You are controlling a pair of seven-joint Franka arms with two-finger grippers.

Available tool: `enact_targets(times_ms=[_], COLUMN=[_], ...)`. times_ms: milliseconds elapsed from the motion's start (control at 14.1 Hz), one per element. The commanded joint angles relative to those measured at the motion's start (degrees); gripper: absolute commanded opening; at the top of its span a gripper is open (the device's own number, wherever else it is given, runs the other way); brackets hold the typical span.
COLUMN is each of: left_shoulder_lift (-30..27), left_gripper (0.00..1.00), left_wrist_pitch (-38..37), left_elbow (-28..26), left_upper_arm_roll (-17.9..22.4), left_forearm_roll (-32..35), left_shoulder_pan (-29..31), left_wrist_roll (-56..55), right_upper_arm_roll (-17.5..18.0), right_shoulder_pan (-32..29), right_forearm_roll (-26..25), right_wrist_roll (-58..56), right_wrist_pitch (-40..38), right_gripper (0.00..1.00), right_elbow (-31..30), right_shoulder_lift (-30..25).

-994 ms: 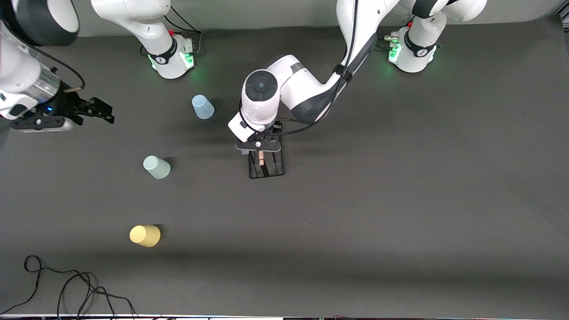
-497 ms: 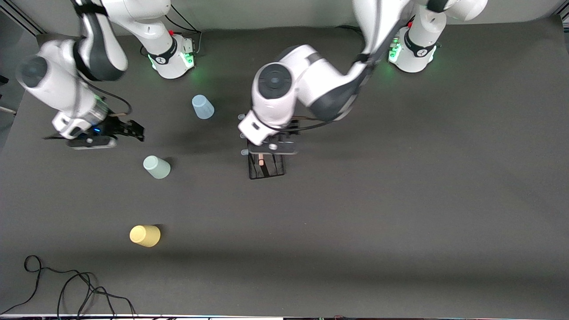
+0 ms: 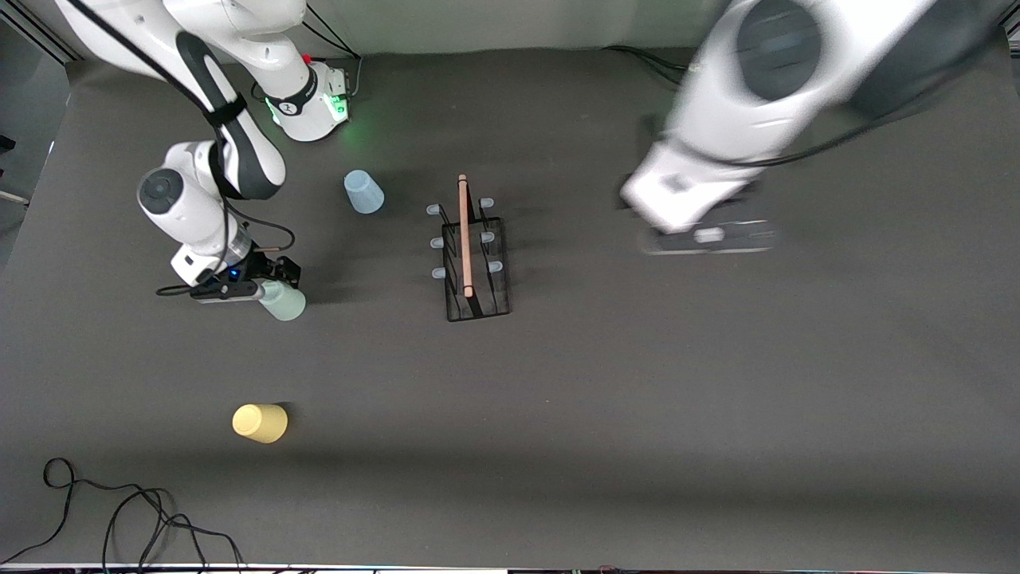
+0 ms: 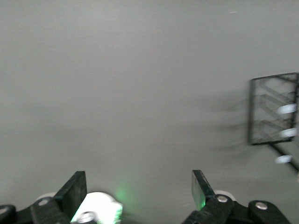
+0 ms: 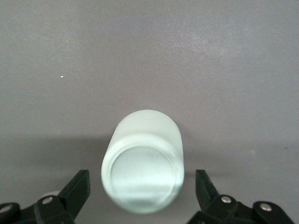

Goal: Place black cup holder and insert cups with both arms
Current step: 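Lift the pale green cup with the right gripper while the left gripper withdraws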

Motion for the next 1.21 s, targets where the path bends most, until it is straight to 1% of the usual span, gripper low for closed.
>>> enact_targets(times_ms=[0,71,142,213,284,355,426,497,568,710,781,852,923,994,1065,1135], left_shoulder_lift=[-1.92,-1.92,-2.00,-2.44,-2.53,-2.62,-2.88,-3.93,-5.68,-11.38,-13.58,-14.65,-16.14,-16.85,-16.77,-16.07], left_gripper=[1.00,1.00,1.00,1.00,1.00,1.00,1.00,1.00,1.00,1.00,1.00,1.00,1.00,1.00,1.00,1.00], left_wrist_pitch=[-1.28,-1.20,-0.41,0.20,0.30,1.08,2.31,4.15,7.12,16.33,20.91,23.91,25.51,26.39,26.40,25.79], left_elbow=[-2.45,-3.24,-4.64,-5.87,-6.66,-7.80,-9.55,-11.92,-16.21,-26.92,-31.50,-34.33,-36.10,-36.64,-35.95,-33.50], left_upper_arm_roll=[-0.64,-0.64,-0.72,-0.72,-0.64,-0.64,-0.55,-0.20,-0.02,-0.11,-0.11,-0.20,-0.20,-0.28,-0.37,-0.37], left_forearm_roll=[0.64,0.65,0.56,0.56,0.56,0.65,0.65,0.73,0.73,0.82,0.82,0.91,1.00,1.00,0.91,0.82], left_shoulder_pan=[9.83,13.69,16.95,18.81,20.39,21.71,21.99,21.99,21.90,21.38,21.20,21.20,21.28,21.20,21.20,21.20], left_wrist_roll=[18.00,26.61,31.92,32.58,32.59,32.24,31.89,31.71,30.92,29.95,29.95,29.95,29.95,29.95,29.95,30.04], right_upper_arm_roll=[-0.22,-0.22,-0.22,-0.22,-0.22,-0.22,-0.22,-0.22,-0.22,-0.22,-0.31,-0.31,-0.22,-0.22,-0.14,-0.13], right_shoulder_pan=[0.26,0.26,0.26,0.26,0.26,0.26,0.17,0.25,0.26,0.08,0.17,0.34,0.43,0.43,0.43,0.52], right_forearm_roll=[-0.26,-0.26,-0.26,-0.26,-0.26,-0.26,-0.26,-0.26,-0.26,-0.26,-0.26,-0.26,-0.26,-0.26,-0.26,-0.43], right_wrist_roll=[0.20,0.29,0.20,0.20,0.11,0.11,0.03,0.11,0.11,-0.41,-0.50,-0.41,-0.24,-0.41,-0.59,-0.59], right_wrist_pitch=[0.47,0.21,-0.06,-0.32,-0.32,-0.41,-0.41,-0.41,-0.50,-2.42,-3.91,-8.71,-15.46,-23.62,-32.32,-41.63], right_gripper=[1.00,1.00,1.00,0.90,0.74,0.61,0.57,0.57,0.57,0.37,0.32,0.31,0.31,0.31,0.31,0.31], right_elbow=[2.25,2.96,4.01,4.46,4.37,4.37,4.37,4.28,4.20,4.46,5.59,7.52,10.58,14.53,19.44,25.41], right_shoulder_lift=[1.32,1.67,1.93,2.20,2.20,2.29,2.29,2.37,2.46,2.20,0.98,-1.47,-4.01,-6.22,-7.72,-8.34])
